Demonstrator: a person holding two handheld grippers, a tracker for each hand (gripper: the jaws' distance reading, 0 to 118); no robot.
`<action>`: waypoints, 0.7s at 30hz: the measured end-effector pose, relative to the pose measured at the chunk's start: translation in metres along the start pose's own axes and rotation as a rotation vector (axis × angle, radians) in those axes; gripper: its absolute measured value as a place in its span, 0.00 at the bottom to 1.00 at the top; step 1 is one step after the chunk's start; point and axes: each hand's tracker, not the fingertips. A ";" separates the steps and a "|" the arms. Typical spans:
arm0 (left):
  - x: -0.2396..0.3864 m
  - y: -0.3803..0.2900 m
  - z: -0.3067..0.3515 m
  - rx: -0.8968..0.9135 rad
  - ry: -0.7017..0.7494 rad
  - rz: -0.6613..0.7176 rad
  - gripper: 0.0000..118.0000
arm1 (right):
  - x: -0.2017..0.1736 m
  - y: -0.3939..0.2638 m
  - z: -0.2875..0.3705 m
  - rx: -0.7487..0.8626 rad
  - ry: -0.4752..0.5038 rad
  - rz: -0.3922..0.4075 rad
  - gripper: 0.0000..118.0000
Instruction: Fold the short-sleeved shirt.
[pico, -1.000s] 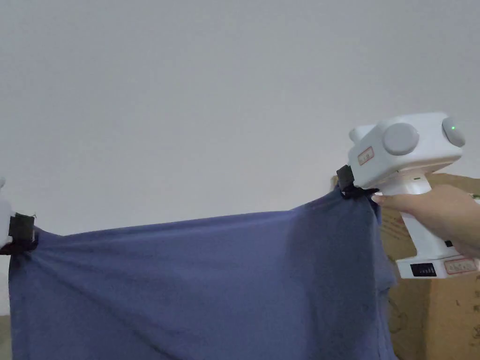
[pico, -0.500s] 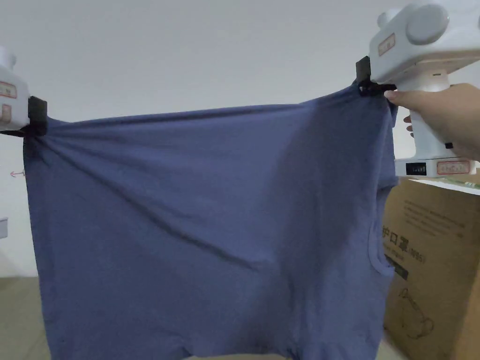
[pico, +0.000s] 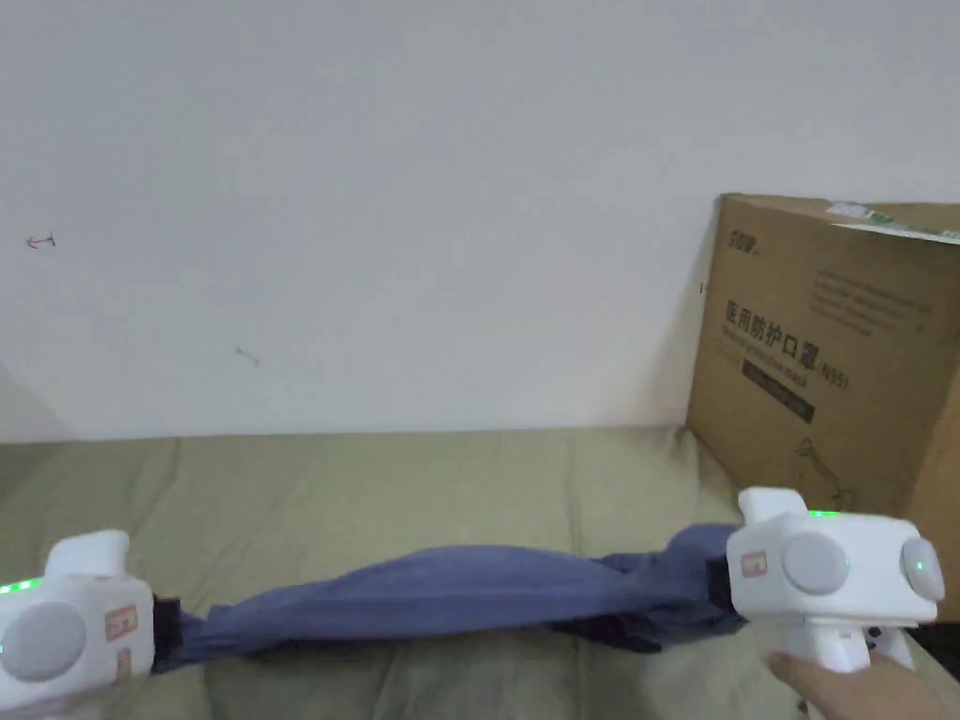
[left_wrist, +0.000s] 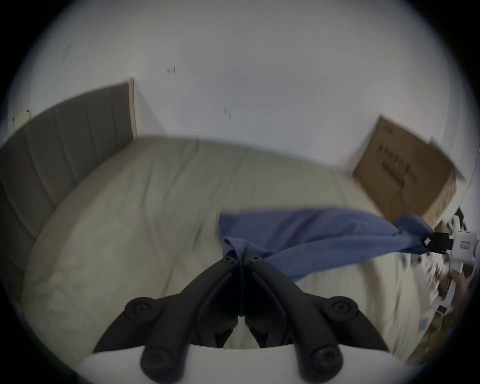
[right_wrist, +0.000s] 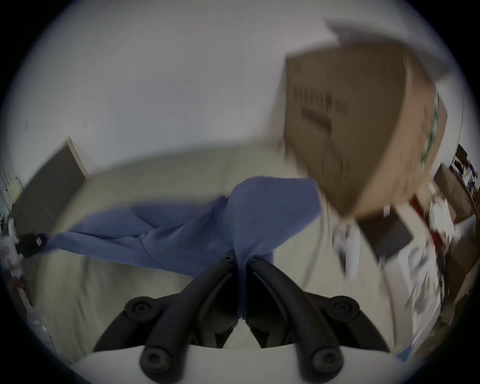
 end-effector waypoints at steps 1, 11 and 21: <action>-0.008 -0.030 0.003 -0.029 -0.015 -0.038 0.01 | 0.007 -0.038 -0.008 -0.070 -0.033 0.047 0.01; -0.050 -0.174 0.103 -0.303 -0.166 -0.270 0.01 | 0.082 -0.227 0.111 -0.272 0.195 0.167 0.01; -0.047 -0.223 0.154 -0.483 -0.224 -0.323 0.01 | 0.088 -0.259 0.145 -0.449 0.242 0.232 0.01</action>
